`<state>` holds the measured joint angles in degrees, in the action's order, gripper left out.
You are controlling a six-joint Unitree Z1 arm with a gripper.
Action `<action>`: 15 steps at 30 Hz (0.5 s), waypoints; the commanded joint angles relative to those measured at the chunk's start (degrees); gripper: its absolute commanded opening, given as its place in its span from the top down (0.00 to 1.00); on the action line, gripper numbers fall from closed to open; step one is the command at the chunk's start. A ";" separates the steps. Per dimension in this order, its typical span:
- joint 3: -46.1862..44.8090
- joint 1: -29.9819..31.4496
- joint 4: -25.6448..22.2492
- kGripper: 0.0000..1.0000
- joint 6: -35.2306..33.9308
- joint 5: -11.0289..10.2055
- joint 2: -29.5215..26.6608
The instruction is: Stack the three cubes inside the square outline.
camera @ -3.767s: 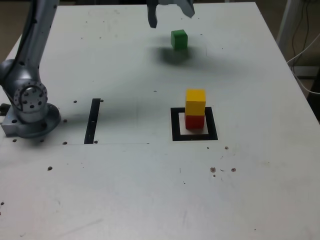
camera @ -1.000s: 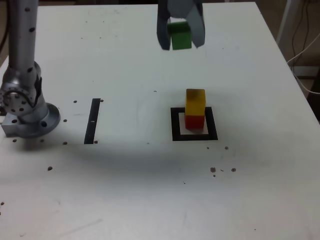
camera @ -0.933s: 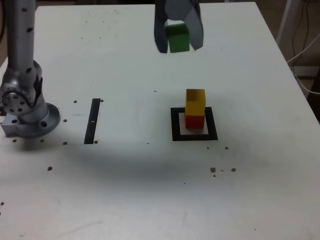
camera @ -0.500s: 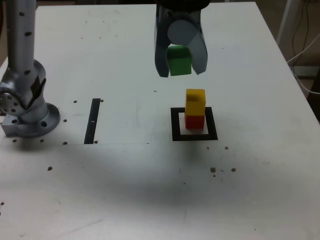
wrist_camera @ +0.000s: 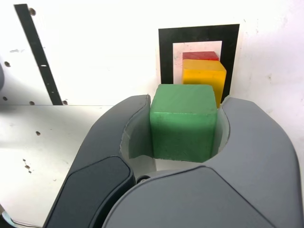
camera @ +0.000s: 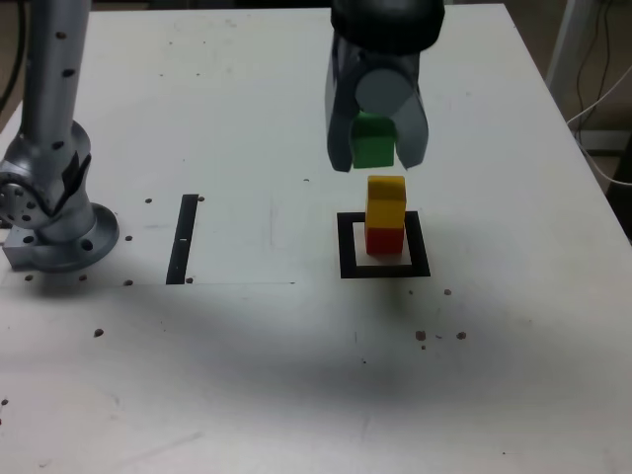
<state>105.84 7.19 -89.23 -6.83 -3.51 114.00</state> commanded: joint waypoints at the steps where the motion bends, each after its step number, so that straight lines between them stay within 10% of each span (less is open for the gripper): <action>1: 0.30 0.11 -0.06 0.75 0.16 0.22 0.78; 15: 1.98 0.12 0.28 0.74 2.41 1.83 4.69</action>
<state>107.47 7.19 -88.80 -4.56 -1.79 118.58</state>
